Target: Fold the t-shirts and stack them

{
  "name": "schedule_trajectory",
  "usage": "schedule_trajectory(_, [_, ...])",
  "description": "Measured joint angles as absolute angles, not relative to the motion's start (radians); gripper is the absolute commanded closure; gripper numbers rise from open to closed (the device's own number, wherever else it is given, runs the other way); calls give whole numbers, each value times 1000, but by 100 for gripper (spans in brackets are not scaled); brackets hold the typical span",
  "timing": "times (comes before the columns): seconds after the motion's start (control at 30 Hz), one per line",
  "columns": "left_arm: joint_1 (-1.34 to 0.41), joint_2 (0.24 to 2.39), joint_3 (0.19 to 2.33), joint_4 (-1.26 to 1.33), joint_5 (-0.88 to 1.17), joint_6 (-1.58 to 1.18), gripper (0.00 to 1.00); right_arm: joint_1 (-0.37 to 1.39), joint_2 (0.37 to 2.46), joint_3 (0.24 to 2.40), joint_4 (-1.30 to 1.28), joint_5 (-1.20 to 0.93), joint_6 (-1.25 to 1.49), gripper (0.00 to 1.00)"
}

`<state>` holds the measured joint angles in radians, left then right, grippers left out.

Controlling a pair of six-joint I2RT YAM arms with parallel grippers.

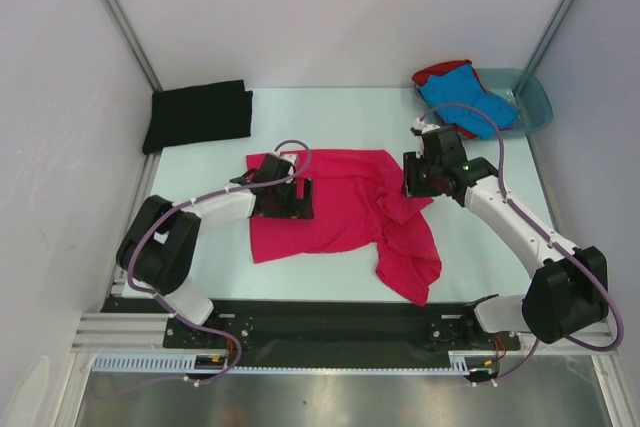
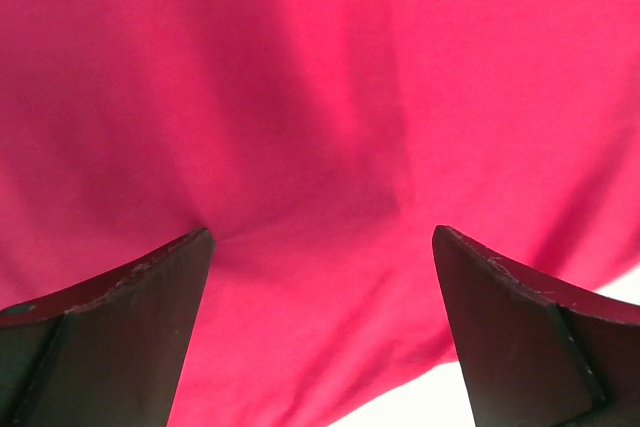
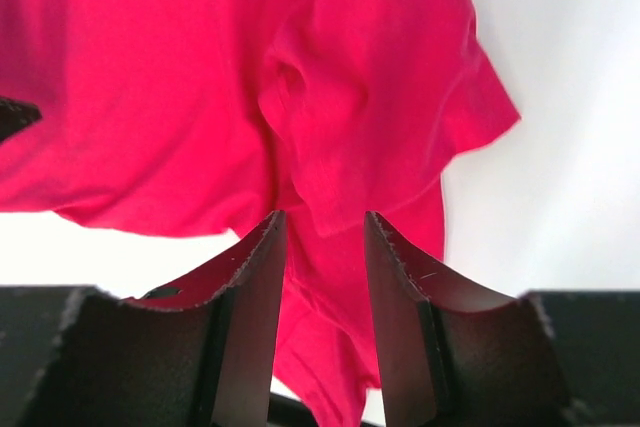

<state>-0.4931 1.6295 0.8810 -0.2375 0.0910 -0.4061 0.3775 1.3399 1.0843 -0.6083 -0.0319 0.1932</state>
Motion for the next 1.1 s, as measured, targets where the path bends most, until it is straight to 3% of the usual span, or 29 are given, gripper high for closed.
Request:
schedule_trajectory(0.53, [-498, 1666, 964, -533, -213, -356, 0, 421, 1287, 1056, -734, -17, 237, 48])
schedule_trajectory(1.1, [-452, 1675, 966, -660, -665, -445, 0, 553, 1356, 958, -767, 20, 339, 49])
